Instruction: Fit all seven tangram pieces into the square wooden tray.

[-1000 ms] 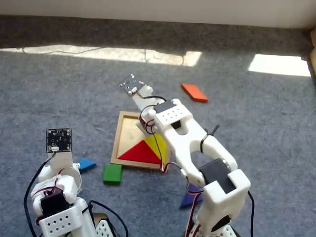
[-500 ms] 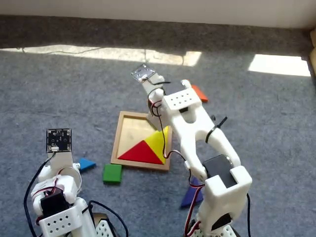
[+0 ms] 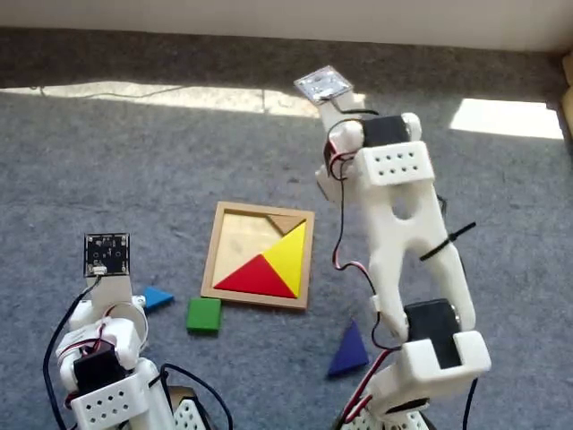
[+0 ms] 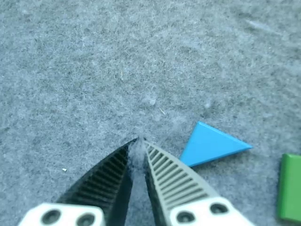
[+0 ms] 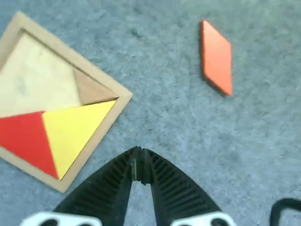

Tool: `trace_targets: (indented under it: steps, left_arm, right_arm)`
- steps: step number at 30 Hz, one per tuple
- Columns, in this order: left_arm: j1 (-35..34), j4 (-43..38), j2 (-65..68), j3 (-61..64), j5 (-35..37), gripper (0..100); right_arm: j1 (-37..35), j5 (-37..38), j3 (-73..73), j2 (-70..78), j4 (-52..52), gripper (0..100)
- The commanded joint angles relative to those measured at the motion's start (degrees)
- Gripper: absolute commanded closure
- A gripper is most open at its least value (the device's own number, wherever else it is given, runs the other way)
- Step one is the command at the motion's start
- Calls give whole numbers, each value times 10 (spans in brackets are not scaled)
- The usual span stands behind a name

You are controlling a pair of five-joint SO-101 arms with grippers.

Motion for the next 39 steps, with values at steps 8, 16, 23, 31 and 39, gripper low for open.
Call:
trace_targets:
  steps: [8, 16, 23, 31, 39]
  left_arm:
    - [-7, -11, -20, -5, -3, 993]
    - [-7, -11, -20, -5, -3, 993]
    - [-7, -11, -20, -5, -3, 993]
    - [-7, -11, -20, -5, -3, 993]
    - [-7, -11, -20, -5, -3, 993]
  right_arm:
    - [75, -9, 138, 44, -298, 701]
    - [15, -5, 39, 147, -298, 542]
    - [18, -8, -100, 281, -295, 553]
    - [38, -5, -175, 363, -239, 807]
    - [43, -8, -255, 362, -135, 995]
